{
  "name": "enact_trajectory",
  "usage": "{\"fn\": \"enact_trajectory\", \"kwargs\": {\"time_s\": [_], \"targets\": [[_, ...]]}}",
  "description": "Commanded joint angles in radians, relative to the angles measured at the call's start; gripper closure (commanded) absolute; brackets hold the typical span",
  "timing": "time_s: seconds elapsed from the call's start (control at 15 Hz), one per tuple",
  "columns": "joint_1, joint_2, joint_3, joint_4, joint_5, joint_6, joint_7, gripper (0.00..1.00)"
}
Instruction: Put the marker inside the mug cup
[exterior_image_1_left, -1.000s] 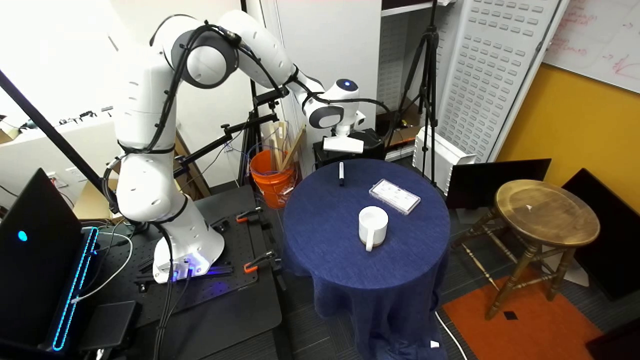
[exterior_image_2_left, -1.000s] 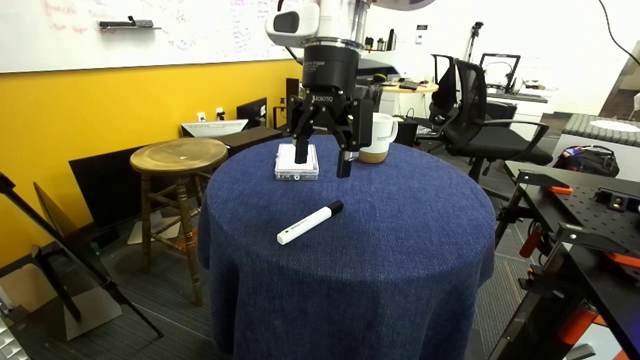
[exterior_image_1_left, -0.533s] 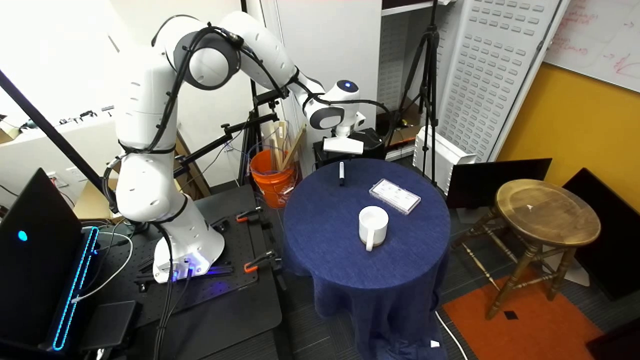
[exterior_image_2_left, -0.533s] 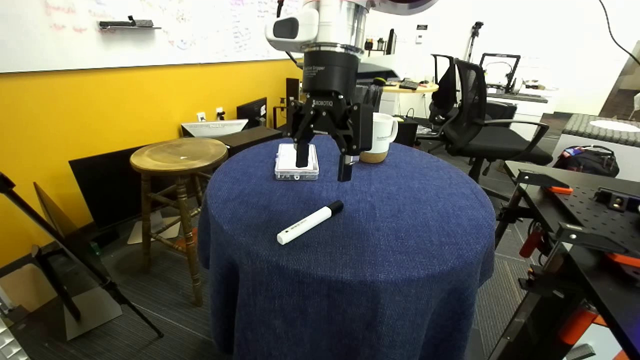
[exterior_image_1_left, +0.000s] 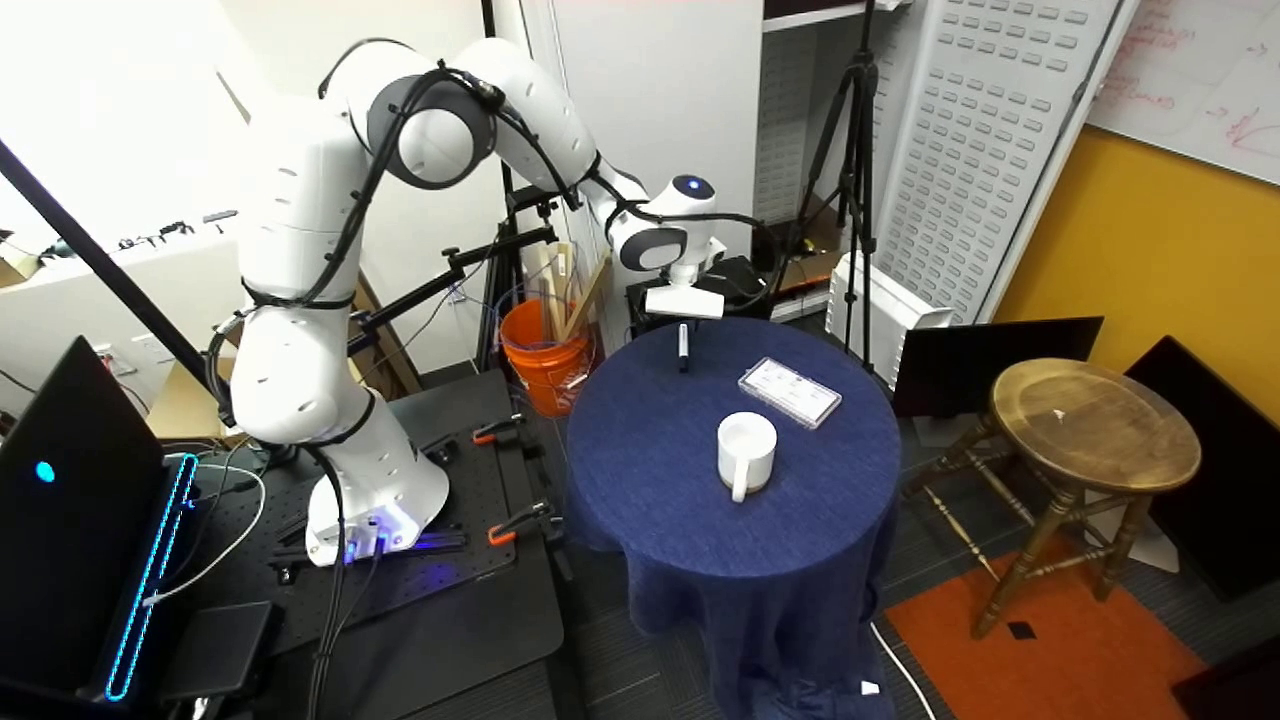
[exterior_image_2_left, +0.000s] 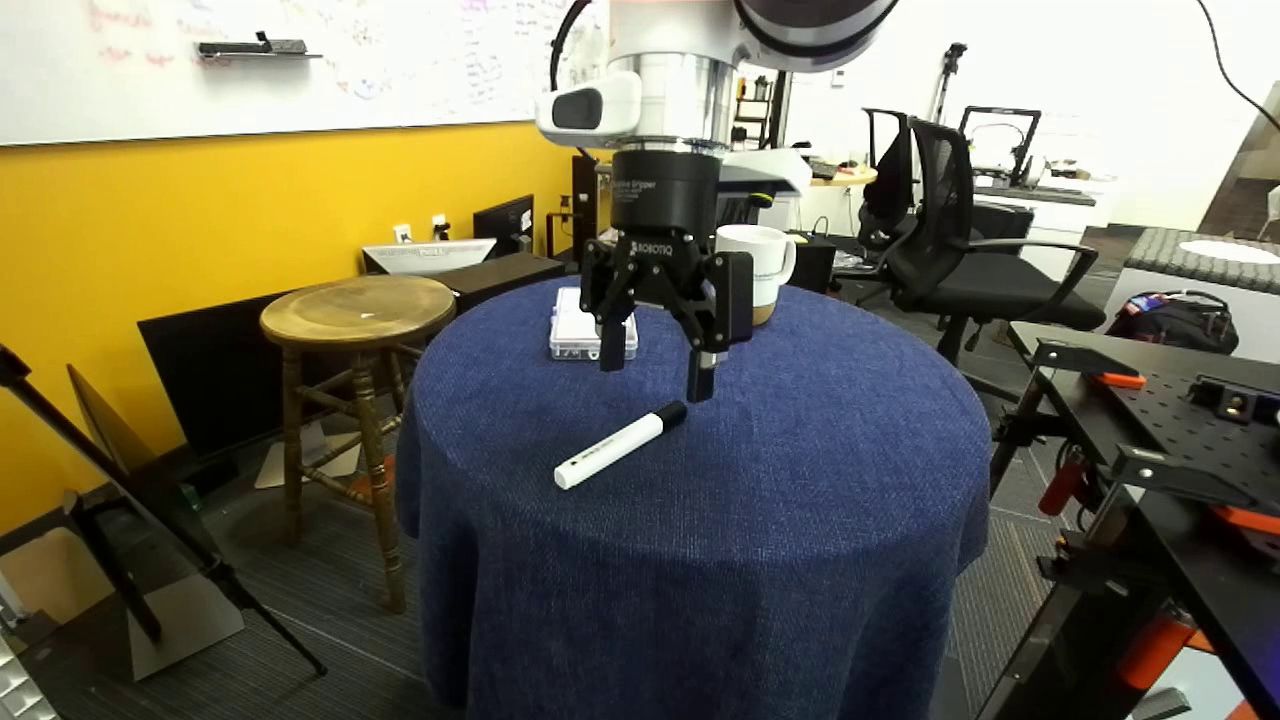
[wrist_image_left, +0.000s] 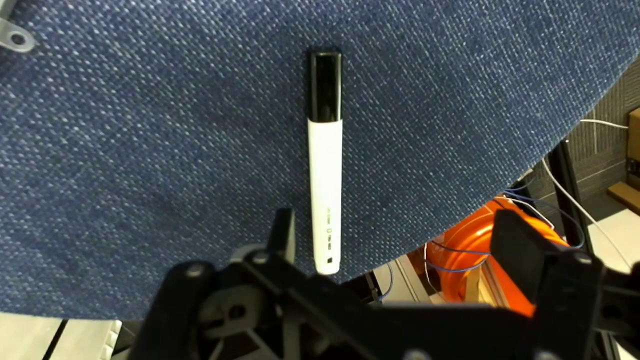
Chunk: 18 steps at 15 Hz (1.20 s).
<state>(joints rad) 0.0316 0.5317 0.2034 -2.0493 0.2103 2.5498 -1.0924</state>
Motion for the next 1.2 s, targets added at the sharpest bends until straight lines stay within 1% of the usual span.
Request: {"fn": "enact_trajectory", "kwargs": {"time_s": [0.0,0.33,0.6,0.93,1.07,1.13], "targets": [[-0.037,0.040,0.039,0.014,-0.014,0.042,-0.008,0.00],[-0.058,0.081,0.058,0.025,-0.023,0.079,-0.006,0.00],[-0.061,0.115,0.054,0.050,-0.048,0.109,0.007,0.00],[-0.069,0.151,0.058,0.085,-0.078,0.109,0.010,0.00],[-0.071,0.162,0.061,0.096,-0.083,0.105,0.010,0.26],[-0.072,0.165,0.062,0.100,-0.085,0.105,0.010,0.32]]}}
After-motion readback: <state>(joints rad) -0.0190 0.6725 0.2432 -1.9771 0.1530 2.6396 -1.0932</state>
